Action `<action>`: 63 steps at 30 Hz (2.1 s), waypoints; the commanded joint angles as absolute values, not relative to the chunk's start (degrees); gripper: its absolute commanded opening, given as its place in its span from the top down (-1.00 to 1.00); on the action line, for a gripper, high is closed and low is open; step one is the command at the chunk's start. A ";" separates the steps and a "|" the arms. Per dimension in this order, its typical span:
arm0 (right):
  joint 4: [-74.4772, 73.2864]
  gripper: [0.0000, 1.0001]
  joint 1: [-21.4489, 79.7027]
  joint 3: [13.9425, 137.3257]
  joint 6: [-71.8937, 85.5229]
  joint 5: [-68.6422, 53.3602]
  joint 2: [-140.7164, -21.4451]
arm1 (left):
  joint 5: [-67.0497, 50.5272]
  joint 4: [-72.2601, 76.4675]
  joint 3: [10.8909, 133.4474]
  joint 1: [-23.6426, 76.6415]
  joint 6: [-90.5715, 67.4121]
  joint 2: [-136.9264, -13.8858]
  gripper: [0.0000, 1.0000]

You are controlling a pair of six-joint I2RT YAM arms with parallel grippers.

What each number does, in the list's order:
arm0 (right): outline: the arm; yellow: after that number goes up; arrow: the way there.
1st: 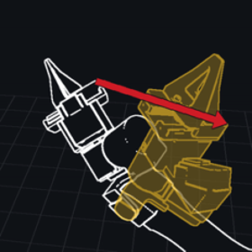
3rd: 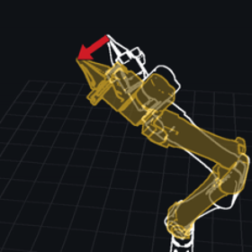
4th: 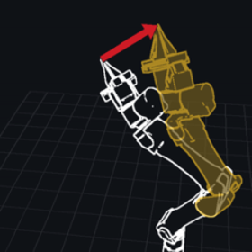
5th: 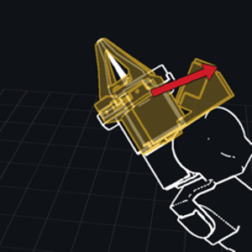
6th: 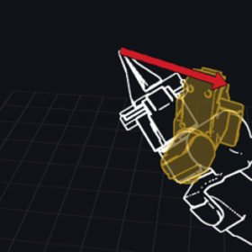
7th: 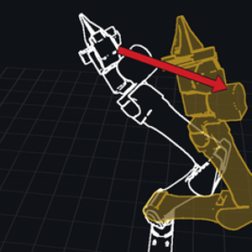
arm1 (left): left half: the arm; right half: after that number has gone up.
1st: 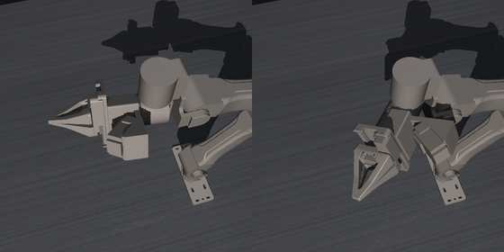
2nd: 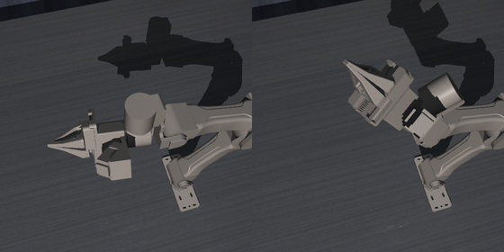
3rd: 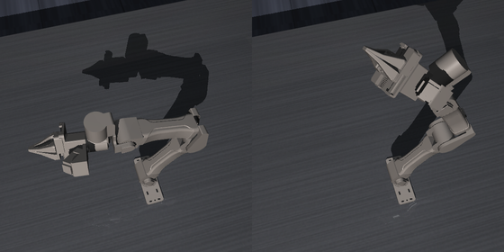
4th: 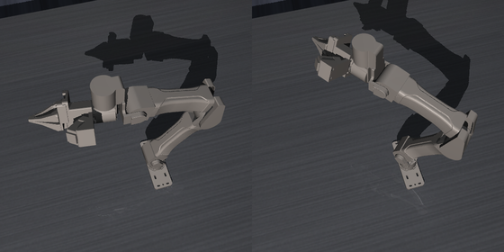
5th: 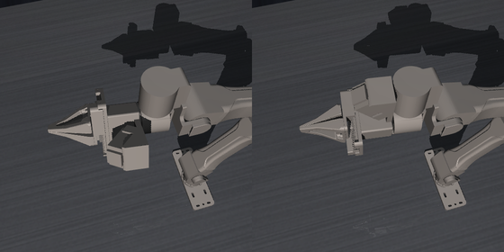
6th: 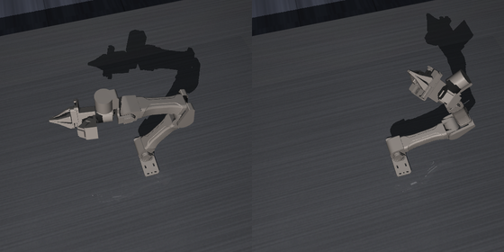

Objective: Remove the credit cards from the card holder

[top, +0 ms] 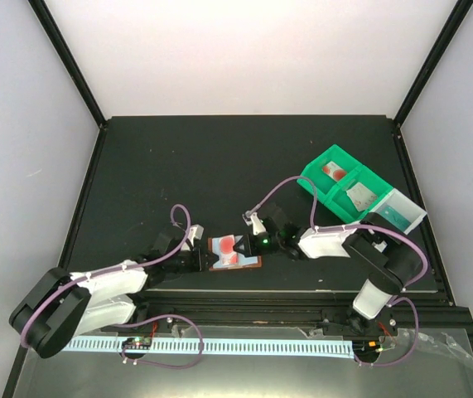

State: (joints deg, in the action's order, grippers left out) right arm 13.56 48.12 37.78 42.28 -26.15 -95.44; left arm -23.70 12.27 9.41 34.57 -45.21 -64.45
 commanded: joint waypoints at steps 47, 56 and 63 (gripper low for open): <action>25.07 0.71 46.64 37.20 50.01 -35.56 -103.19 | -13.92 -0.05 17.58 34.54 -41.89 -72.42 0.86; 24.85 0.97 46.36 36.59 50.59 -33.55 -101.25 | -13.19 -0.60 17.45 34.54 -41.28 -72.03 0.87; 25.59 0.98 45.96 35.60 50.67 -33.13 -100.98 | -12.60 -0.75 17.64 34.54 -41.22 -72.31 0.87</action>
